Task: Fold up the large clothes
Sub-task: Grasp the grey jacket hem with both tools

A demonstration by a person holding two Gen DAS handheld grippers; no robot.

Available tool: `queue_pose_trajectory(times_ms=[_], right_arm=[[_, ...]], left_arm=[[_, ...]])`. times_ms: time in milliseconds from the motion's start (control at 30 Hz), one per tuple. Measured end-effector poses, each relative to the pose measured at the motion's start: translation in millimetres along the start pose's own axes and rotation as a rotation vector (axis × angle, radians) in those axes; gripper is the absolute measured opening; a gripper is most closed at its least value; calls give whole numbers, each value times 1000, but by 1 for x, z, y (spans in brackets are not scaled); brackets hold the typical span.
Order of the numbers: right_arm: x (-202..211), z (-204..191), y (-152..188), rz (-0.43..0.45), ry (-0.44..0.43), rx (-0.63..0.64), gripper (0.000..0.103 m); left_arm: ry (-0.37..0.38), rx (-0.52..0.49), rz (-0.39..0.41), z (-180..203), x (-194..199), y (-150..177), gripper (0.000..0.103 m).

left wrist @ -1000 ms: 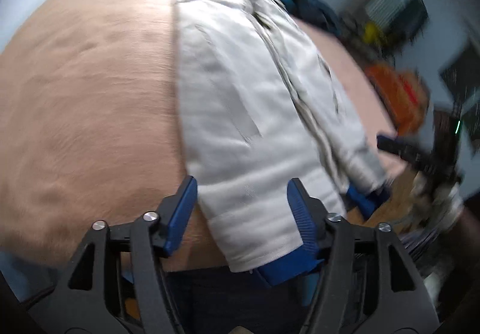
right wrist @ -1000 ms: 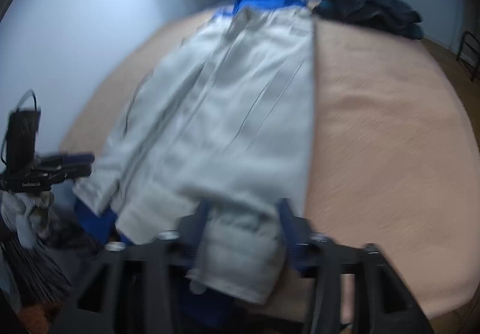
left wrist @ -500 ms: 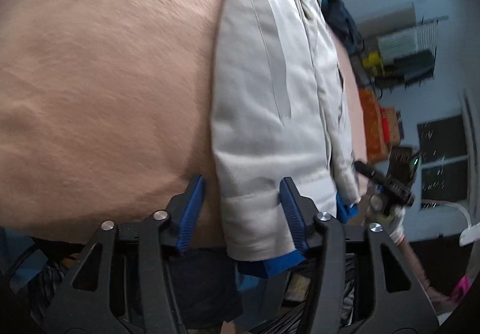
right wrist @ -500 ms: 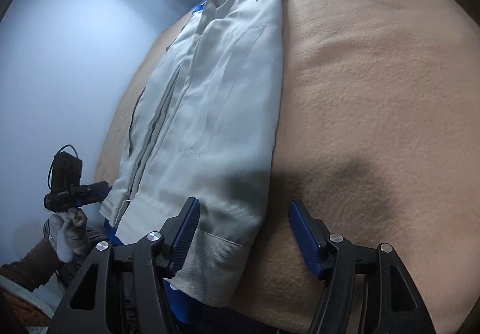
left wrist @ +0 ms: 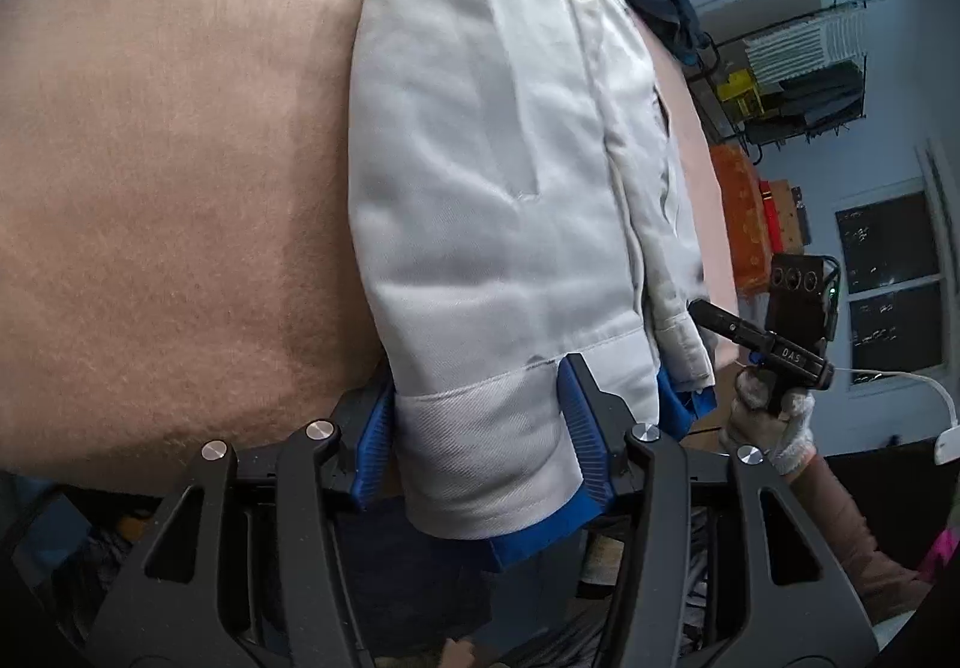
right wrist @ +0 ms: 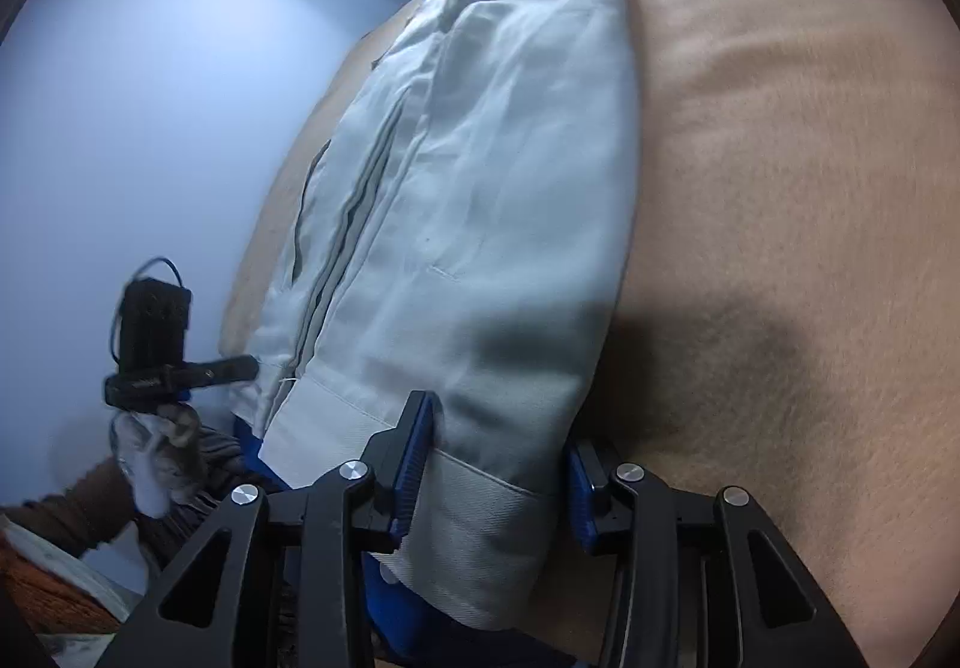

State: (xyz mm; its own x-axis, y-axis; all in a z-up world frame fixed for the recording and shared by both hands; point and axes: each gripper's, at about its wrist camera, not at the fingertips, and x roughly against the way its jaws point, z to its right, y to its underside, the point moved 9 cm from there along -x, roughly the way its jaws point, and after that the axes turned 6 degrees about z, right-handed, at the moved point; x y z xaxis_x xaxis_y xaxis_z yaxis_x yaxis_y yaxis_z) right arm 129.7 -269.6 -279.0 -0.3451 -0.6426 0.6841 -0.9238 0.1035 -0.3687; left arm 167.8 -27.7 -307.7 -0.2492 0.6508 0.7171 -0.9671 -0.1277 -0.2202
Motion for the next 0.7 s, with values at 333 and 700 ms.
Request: queue_pose_trajectory(times_ms=[333, 700], right_arm=[[6, -13, -6, 47, -119, -60, 31], [-5, -17, -5, 17, -76, -40, 23]], left_arm=[[-6, -74, 26, 12, 8, -1, 31], [30, -38, 26, 21, 9, -7, 22]])
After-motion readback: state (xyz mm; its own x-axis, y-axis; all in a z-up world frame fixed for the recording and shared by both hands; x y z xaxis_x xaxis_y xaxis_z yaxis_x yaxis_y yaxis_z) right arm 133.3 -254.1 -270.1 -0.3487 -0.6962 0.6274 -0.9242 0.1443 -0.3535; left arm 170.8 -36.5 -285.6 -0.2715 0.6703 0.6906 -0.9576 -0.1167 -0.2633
